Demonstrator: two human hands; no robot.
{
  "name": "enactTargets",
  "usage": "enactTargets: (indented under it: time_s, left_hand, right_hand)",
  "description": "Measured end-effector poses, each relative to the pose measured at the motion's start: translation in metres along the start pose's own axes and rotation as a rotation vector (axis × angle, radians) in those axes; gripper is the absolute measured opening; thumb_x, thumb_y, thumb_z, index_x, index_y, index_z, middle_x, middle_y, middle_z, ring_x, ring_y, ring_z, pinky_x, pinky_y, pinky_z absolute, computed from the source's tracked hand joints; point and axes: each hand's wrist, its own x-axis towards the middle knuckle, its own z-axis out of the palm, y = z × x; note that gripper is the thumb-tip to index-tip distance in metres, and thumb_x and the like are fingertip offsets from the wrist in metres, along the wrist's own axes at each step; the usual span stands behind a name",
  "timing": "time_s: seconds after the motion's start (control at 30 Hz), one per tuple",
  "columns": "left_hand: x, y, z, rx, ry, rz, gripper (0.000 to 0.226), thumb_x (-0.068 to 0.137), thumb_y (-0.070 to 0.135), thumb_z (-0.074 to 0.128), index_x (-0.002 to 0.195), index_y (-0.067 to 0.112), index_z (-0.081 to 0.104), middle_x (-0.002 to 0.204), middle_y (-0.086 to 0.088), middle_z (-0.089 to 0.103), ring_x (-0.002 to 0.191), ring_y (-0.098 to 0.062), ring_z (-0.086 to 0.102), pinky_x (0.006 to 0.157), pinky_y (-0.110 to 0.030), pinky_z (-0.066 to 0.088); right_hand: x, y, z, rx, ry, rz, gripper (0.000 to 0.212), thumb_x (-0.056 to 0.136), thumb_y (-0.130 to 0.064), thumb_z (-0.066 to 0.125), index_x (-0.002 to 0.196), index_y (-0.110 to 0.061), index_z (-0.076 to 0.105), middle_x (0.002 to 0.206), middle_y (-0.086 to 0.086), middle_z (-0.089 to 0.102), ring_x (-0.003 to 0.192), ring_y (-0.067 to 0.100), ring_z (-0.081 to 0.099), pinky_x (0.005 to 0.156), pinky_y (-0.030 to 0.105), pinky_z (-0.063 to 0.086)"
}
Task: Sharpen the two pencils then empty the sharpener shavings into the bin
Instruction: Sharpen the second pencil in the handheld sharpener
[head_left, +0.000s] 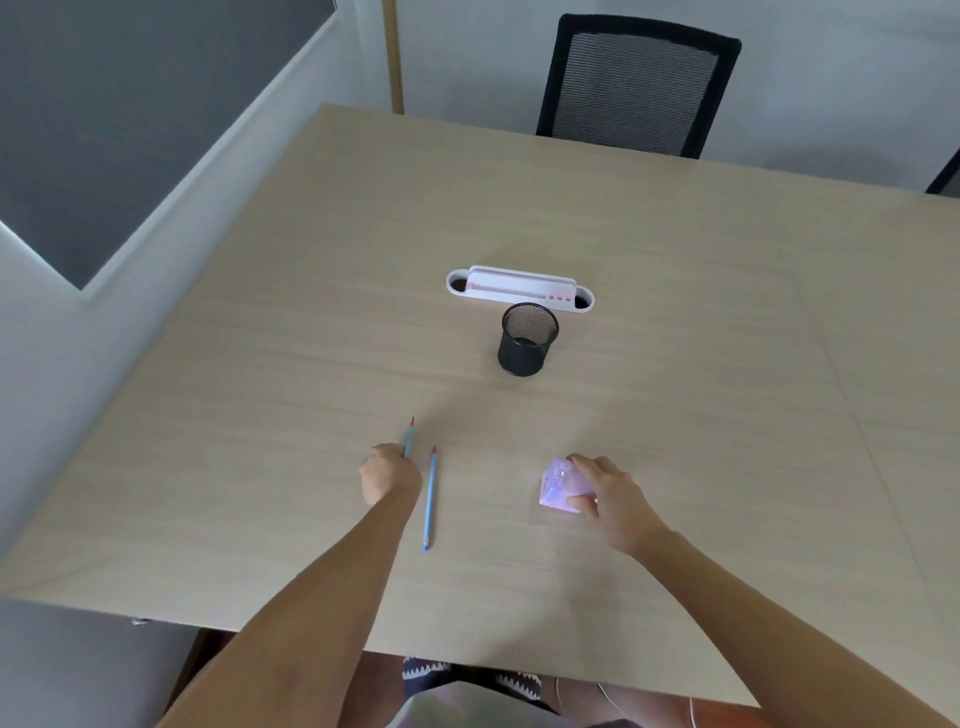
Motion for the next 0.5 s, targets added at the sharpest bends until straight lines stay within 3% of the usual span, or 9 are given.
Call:
enactTargets:
  time_s: [0.07, 0.2, 0.3, 0.43, 0.5]
  left_hand:
    - [0.007, -0.003, 0.003, 0.037, -0.015, -0.042, 0.023, 0.074, 0.004, 0.052, 0.083, 0.010, 0.072, 0.084, -0.017, 0.070, 0.081, -0.035, 0.066, 0.067, -0.040, 0.059]
    - [0.006, -0.001, 0.003, 0.034, -0.040, -0.040, 0.013, 0.079, 0.010, 0.064, 0.091, 0.010, 0.069, 0.091, -0.015, 0.069, 0.084, -0.033, 0.065, 0.066, -0.036, 0.055]
    - [0.003, 0.000, 0.002, 0.018, -0.036, -0.020, 0.019, 0.080, 0.016, 0.070, 0.097, 0.008, 0.066, 0.100, -0.015, 0.066, 0.093, -0.034, 0.062, 0.074, -0.040, 0.055]
    - [-0.018, -0.005, 0.001, 0.205, 0.060, 0.240, 0.031, 0.082, 0.038, 0.067, 0.099, 0.013, 0.060, 0.105, -0.008, 0.057, 0.101, -0.029, 0.053, 0.071, -0.037, 0.048]
    - [-0.032, -0.012, 0.004, 0.372, 0.016, 0.304, 0.035, 0.082, 0.046, 0.063, 0.099, 0.016, 0.059, 0.103, -0.005, 0.058, 0.099, -0.026, 0.056, 0.074, -0.037, 0.049]
  right_hand:
    - [0.000, 0.000, 0.000, 0.014, -0.005, -0.004, 0.047, 0.087, -0.015, 0.060, 0.131, -0.020, 0.046, 0.114, 0.007, 0.053, 0.080, 0.018, 0.048, 0.075, 0.027, 0.041]
    - [0.000, -0.001, 0.000, 0.024, -0.001, -0.004, 0.047, 0.086, -0.015, 0.060, 0.131, -0.018, 0.046, 0.115, 0.008, 0.053, 0.081, 0.018, 0.048, 0.078, 0.029, 0.044]
    - [-0.001, -0.001, -0.001, 0.015, 0.005, -0.013, 0.047, 0.086, -0.015, 0.060, 0.131, -0.019, 0.046, 0.114, 0.007, 0.053, 0.080, 0.018, 0.048, 0.078, 0.029, 0.045]
    - [-0.001, -0.001, 0.000, 0.009, 0.008, -0.014, 0.047, 0.087, -0.014, 0.059, 0.131, -0.019, 0.046, 0.113, 0.007, 0.054, 0.077, 0.019, 0.049, 0.076, 0.029, 0.046]
    - [-0.001, -0.001, 0.000, 0.004, 0.012, -0.010, 0.047, 0.087, -0.013, 0.058, 0.132, -0.018, 0.045, 0.113, 0.008, 0.053, 0.076, 0.019, 0.048, 0.075, 0.029, 0.045]
